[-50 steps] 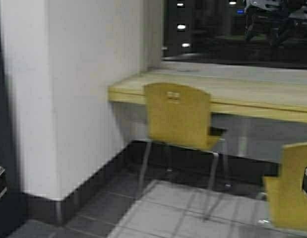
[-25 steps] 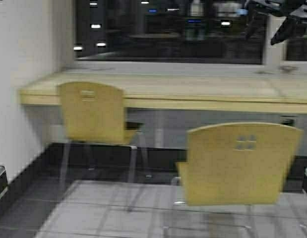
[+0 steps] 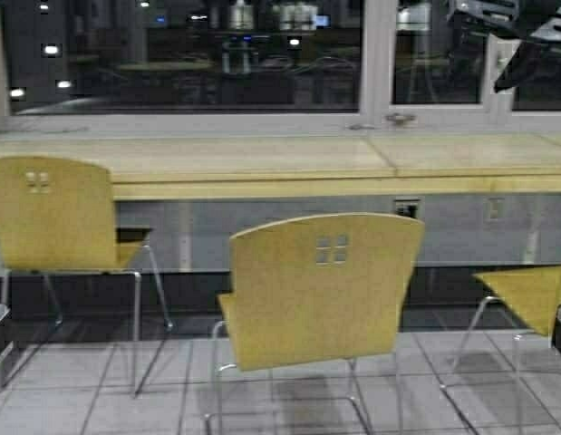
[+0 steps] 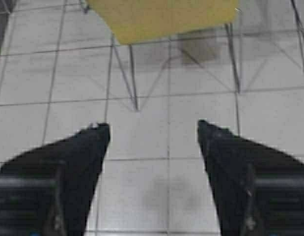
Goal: Push the chairs under the table
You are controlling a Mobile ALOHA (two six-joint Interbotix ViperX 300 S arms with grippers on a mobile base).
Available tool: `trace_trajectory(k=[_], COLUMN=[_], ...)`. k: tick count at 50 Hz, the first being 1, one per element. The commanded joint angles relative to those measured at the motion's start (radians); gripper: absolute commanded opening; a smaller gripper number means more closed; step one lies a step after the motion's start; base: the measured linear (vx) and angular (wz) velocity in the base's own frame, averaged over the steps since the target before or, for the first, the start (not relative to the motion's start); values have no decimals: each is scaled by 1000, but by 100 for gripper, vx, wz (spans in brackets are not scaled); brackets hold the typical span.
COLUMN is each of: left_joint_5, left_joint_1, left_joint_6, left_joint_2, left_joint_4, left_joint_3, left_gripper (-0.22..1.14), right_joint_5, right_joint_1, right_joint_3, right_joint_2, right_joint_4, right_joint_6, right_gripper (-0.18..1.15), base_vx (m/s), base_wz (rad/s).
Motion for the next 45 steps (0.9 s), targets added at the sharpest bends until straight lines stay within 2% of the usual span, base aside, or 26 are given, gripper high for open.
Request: trace_trajectory(k=[1,7,17,23,36,45], left_joint_5=[-5,-20,-133,-201,-207,-218], left_joint_1=[2,2,2,2,-23,-115], left_joint_6=[-61,-153,-250,-272,-281,-282], left_joint_2=[11,55,275,410,661,933], left_joint_4=[-58,-127,-239,-321,-454,-569], left_joint_3=[-11,-17,-18,-46,-129,-236], left_gripper=[88,88,88,88,88,88], right_joint_5=[5,-37,-167,-201,-239,-242], right_joint_1=[2,2,2,2,2,2], right_joint_3=[-9,3,21,-9,-84,-140], right_joint_2=[9,32,112,167,296,387], right_joint_4=[28,156,319,371,448,522], right_joint_6=[17,112,235,256,264,265], right_gripper=[91,91,91,91,91,91], base_vx=[1,3,7,12,14,18], base_wz=[-17,-14,-3,-5,-9,-1])
